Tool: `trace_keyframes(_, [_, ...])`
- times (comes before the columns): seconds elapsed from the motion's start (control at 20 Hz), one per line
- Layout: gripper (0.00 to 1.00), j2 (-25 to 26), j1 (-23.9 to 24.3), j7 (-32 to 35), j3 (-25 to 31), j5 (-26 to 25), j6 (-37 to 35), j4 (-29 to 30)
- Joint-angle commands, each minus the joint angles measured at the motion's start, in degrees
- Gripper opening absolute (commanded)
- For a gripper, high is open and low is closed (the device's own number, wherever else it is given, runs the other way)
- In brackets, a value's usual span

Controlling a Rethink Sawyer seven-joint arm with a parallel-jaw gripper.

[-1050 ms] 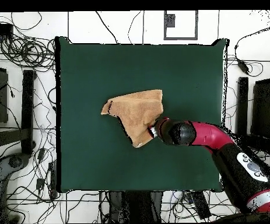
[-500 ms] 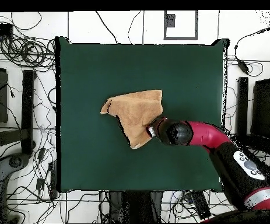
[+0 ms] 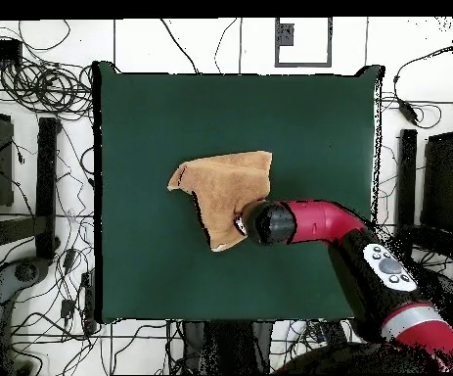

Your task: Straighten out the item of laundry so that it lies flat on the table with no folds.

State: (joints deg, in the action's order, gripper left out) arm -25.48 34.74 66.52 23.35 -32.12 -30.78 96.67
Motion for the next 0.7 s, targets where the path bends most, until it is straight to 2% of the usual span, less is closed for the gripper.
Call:
trace_keyframes(0.05, [0.00, -1.47, -5.94, 9.11, -6.04, -0.93, -6.18, 3.70])
trace_keyframes(0.35, [0.00, -8.60, -10.42, 10.66, -12.81, 0.39, -12.07, 8.14])
trace_keyframes(0.7, [0.00, -8.68, -13.34, 9.94, -17.68, -1.55, -13.10, 6.50])
